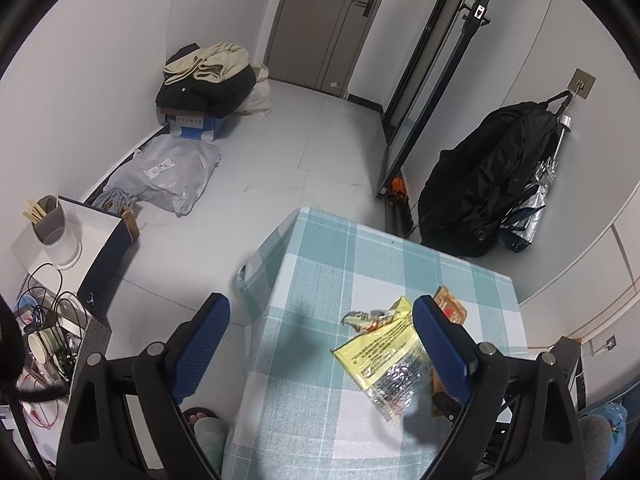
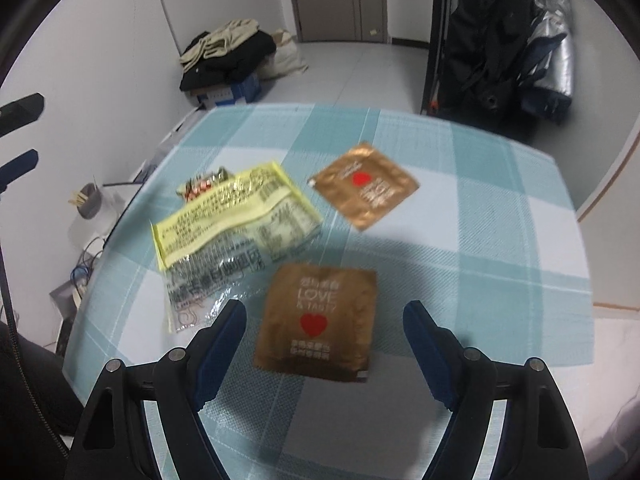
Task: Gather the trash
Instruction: 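Lower the right gripper around the brown LOVE & TASTY packet, then close the right gripper on the brown packet while the left gripper grasps the yellow clear wrapper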
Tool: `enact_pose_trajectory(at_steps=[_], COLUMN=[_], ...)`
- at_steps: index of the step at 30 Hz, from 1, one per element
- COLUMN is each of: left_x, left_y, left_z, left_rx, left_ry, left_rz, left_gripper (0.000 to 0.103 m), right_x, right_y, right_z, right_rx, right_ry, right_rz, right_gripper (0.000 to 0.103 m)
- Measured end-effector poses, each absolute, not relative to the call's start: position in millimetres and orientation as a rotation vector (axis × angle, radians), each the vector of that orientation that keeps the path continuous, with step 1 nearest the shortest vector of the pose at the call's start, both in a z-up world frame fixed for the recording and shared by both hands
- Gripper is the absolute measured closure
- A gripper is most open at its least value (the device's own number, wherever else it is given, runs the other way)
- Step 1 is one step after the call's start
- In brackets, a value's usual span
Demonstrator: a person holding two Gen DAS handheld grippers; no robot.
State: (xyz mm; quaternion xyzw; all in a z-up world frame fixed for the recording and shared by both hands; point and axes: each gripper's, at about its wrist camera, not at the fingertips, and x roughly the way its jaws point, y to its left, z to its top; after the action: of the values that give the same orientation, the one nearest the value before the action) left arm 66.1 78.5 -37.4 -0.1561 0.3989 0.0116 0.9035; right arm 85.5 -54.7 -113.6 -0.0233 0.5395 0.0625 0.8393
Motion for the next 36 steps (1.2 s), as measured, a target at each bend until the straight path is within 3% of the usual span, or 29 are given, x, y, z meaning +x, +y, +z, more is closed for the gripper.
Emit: enact_pose_trajectory(at_steps=[7,12,21,36], left_x=[67,70,74,109], left_y=[83,79,78,40], left_z=[-41,-47,-51,-95], left_rx=[-0.329,-0.318,-0.304,-0.235], left_ry=[0.843,0.862,0.882,1.107], left_rz=[0.049,0.057,0.071,-0.130], left_gripper=[0.012,0.012,0.012,0.012], right_x=[84,80,76,72], right_y=[-49,-43,-50,-100], right_z=[-121,-123,-119,-109], right_rx=[-0.082,-0.168,-0.139,0.094], right_ry=[1.127,1.104,1.098,1.093], right_rz=[0.136,0.107,0.086,0.098], right_gripper=[0.024,0.038,0.052,0.054])
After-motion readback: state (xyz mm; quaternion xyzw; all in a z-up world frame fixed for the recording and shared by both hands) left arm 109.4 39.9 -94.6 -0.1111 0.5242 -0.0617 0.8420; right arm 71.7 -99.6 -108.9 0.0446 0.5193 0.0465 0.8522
